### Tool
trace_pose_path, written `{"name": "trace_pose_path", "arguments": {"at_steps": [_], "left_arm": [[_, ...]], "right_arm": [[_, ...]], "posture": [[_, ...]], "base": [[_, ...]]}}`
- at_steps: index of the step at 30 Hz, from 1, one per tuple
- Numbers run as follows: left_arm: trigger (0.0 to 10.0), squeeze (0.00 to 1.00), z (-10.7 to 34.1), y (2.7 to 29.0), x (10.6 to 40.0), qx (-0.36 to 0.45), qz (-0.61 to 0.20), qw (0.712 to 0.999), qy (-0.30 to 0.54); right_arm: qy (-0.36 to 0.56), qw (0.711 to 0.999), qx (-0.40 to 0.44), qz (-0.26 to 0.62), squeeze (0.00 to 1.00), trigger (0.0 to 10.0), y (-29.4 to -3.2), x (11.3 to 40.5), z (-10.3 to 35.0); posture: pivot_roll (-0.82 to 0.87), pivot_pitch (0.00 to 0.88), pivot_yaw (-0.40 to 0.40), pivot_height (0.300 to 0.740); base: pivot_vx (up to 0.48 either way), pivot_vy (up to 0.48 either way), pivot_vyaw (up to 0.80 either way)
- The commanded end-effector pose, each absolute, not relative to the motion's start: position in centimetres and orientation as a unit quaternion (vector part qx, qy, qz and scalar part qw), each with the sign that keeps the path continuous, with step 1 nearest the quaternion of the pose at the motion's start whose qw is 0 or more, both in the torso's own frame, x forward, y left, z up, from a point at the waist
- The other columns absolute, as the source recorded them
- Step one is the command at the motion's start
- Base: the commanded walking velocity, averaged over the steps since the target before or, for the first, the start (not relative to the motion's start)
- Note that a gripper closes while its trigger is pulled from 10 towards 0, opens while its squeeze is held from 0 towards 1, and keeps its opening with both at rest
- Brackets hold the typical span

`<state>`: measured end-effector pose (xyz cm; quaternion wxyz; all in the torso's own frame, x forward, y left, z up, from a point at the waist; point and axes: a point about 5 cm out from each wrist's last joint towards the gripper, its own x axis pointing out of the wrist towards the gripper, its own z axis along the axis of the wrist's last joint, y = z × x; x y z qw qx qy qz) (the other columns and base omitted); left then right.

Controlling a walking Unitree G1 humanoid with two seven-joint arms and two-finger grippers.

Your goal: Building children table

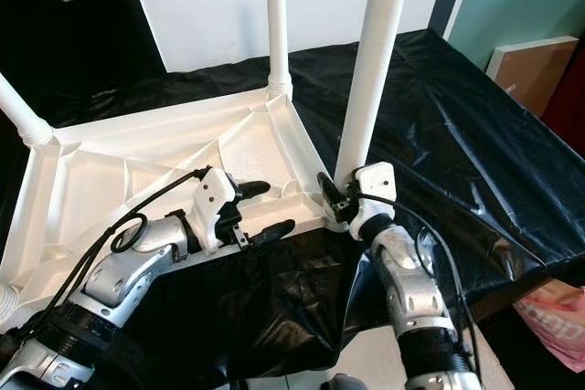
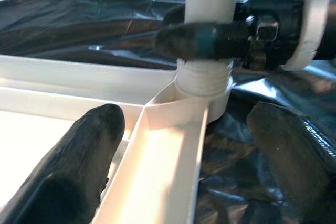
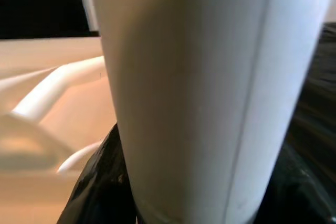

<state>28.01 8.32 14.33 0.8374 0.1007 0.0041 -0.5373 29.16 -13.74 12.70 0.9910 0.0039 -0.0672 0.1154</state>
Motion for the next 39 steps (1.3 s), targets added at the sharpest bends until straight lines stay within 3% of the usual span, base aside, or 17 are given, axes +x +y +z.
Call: {"name": "trace_pose_path", "arguments": {"at_steps": [1,7,18,19,22,23,34,35,36,37,39], "left_arm": [[10.0,0.0,14.3,8.3,28.0,0.113,-0.562,0.819,0.003],[10.0,0.0,14.4,8.3,28.2,0.13,-0.552,0.823,-0.01],[10.0,0.0,15.3,8.9,29.4,0.123,-0.512,0.849,-0.039],[10.0,0.0,15.3,8.9,29.5,0.131,-0.503,0.853,-0.044],[10.0,0.0,15.3,8.9,29.6,0.134,-0.499,0.855,-0.045],[10.0,0.0,15.3,8.9,29.6,0.124,-0.496,0.858,-0.043],[10.0,0.0,14.8,8.4,29.5,0.138,-0.498,0.855,-0.046],[10.0,0.0,14.7,8.4,29.4,0.135,-0.506,0.851,-0.04],[10.0,0.0,14.6,8.3,29.4,0.133,-0.511,0.848,-0.036],[10.0,0.0,14.4,8.3,29.3,0.13,-0.519,0.844,-0.029],[10.0,0.0,14.3,8.2,29.1,0.129,-0.528,0.839,-0.024]], "right_arm": [[-0.039,0.998,0.013,0.049,0.0,10.0,-14.3,28.9,11.8],[-0.017,1.0,0.006,-0.014,0.0,10.0,-13.5,28.6,10.8],[-0.024,1.0,0.001,-0.02,0.0,10.0,-12.8,28.4,11.2],[-0.034,0.999,-0.003,-0.02,0.72,10.0,-12.9,28.4,11.4],[-0.036,0.999,-0.006,-0.02,0.72,10.0,-12.9,28.4,11.5],[-0.038,0.999,-0.005,-0.017,1.0,10.0,-12.9,28.3,11.5],[-0.058,0.997,-0.009,0.058,1.0,10.0,-13.6,28.1,12.0],[-0.059,0.995,-0.01,0.085,0.19,10.0,-14.0,28.1,12.1],[-0.06,0.993,-0.011,0.102,0.19,10.0,-14.3,28.1,12.2],[-0.064,0.991,-0.016,0.113,0.0,10.0,-14.7,28.2,12.4],[-0.067,0.989,-0.024,0.132,0.0,10.0,-15.4,28.4,12.6]], "posture": [[-0.06,0.053,0.041,0.74],[-0.06,0.048,0.037,0.74],[-0.06,0.034,0.031,0.74],[-0.06,0.029,0.032,0.74],[-0.06,0.029,0.031,0.74],[-0.06,0.026,0.029,0.74],[-0.06,0.014,0.023,0.74],[-0.06,0.013,0.023,0.74],[-0.06,0.013,0.023,0.74],[-0.06,0.011,0.023,0.74],[-0.07,0.013,0.024,0.74]], "base": [[0.0,0.0,0.0],[0.0,0.0,0.0],[0.0,0.0,0.0],[0.0,0.0,0.0],[0.0,0.0,0.0],[0.0,0.0,0.0],[0.0,0.0,0.0],[0.0,0.0,0.0],[0.0,0.0,0.0],[0.0,0.0,0.0],[0.0,0.0,0.0]]}}
